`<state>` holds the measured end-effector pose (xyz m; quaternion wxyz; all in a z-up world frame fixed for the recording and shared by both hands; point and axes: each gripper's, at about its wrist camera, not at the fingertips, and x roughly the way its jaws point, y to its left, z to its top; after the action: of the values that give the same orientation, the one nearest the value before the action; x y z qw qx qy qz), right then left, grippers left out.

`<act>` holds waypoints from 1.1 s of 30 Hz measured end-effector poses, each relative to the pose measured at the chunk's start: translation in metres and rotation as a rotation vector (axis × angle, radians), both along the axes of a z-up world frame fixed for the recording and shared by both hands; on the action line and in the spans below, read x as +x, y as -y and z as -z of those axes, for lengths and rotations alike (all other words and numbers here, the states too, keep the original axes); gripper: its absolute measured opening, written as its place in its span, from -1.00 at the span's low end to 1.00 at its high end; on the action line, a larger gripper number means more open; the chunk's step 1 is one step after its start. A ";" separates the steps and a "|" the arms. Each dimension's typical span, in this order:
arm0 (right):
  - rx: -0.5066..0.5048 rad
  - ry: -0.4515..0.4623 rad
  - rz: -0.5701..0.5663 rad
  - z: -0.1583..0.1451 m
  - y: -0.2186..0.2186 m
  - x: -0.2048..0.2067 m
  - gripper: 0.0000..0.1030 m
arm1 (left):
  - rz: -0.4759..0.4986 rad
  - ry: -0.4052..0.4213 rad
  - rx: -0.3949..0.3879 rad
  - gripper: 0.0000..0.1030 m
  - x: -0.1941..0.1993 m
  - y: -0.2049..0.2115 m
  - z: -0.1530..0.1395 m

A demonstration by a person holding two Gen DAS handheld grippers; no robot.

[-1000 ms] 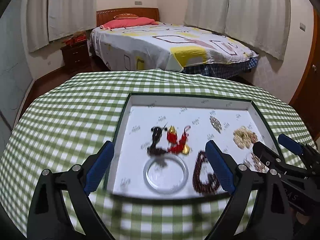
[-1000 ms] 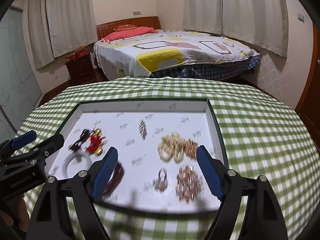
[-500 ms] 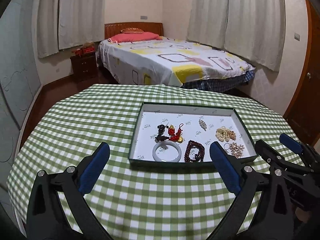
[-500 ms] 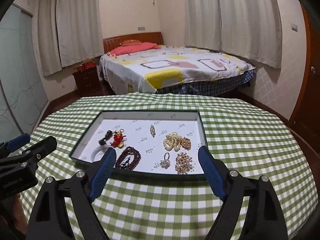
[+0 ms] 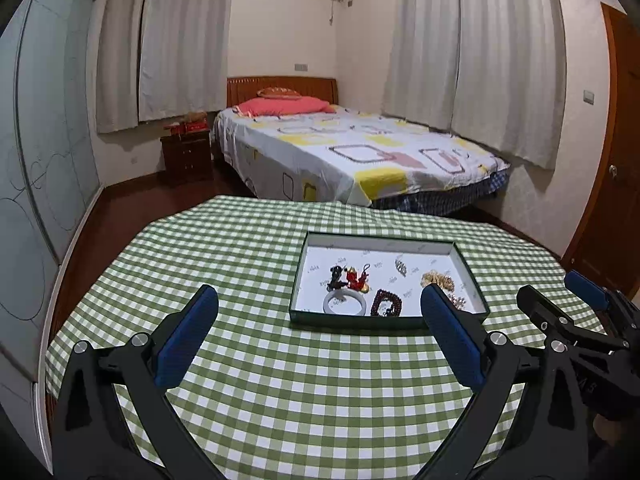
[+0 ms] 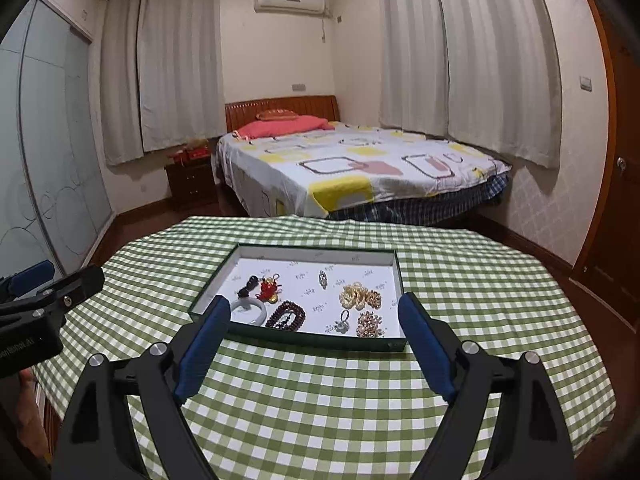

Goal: Organize jewelry

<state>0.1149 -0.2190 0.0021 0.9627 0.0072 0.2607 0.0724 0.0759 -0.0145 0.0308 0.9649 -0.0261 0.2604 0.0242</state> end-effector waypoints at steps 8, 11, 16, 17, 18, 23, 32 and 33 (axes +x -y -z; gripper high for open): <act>-0.003 0.035 -0.002 -0.012 0.000 -0.021 0.62 | -0.007 0.040 0.008 0.92 -0.022 -0.002 -0.016; -0.004 0.045 0.000 -0.014 0.001 -0.026 0.62 | -0.010 0.043 0.004 0.92 -0.027 -0.001 -0.017; -0.009 0.058 0.001 -0.015 0.000 -0.030 0.62 | -0.006 0.049 0.006 0.92 -0.032 -0.001 -0.018; -0.010 0.060 0.001 -0.016 0.000 -0.031 0.62 | -0.004 0.049 0.004 0.92 -0.032 -0.001 -0.018; -0.013 0.063 0.000 -0.016 -0.001 -0.031 0.62 | -0.004 0.051 0.003 0.92 -0.032 -0.001 -0.018; -0.015 0.067 0.001 -0.017 -0.002 -0.033 0.62 | -0.005 0.051 0.000 0.92 -0.035 -0.001 -0.018; -0.016 0.072 0.000 -0.019 -0.002 -0.035 0.62 | -0.009 0.052 -0.002 0.92 -0.036 -0.003 -0.018; -0.016 0.073 0.000 -0.019 -0.002 -0.035 0.62 | -0.009 0.052 -0.002 0.92 -0.036 -0.003 -0.018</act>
<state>0.0799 -0.2169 0.0210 0.9715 -0.0032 0.2262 0.0705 0.0403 -0.0116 0.0488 0.9712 -0.0291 0.2351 0.0275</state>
